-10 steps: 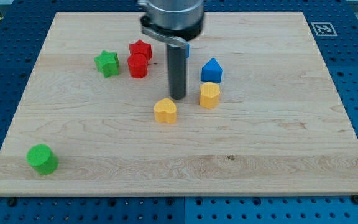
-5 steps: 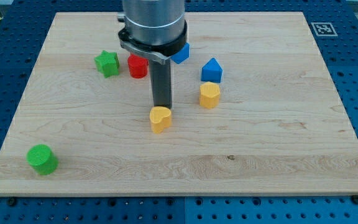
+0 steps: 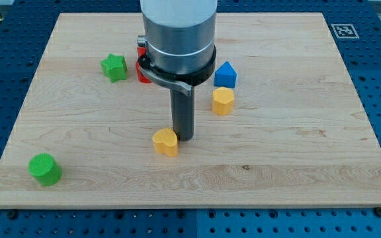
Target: Slide the yellow heart closer to the green circle
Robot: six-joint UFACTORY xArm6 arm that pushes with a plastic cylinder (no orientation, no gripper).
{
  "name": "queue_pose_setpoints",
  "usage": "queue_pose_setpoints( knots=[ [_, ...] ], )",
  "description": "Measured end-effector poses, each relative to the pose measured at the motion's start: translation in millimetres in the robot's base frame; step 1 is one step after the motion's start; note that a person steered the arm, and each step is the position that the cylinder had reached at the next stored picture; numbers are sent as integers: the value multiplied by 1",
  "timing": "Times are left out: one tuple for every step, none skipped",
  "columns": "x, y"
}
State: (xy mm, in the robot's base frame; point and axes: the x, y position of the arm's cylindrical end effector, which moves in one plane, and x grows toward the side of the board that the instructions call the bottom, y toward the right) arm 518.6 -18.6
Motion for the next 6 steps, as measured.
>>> queue_pose_setpoints(
  knots=[
    [2,-12],
    [17,-18],
    [32,-18],
    [36,-19],
    [36,-25],
    [42,-32]
  ],
)
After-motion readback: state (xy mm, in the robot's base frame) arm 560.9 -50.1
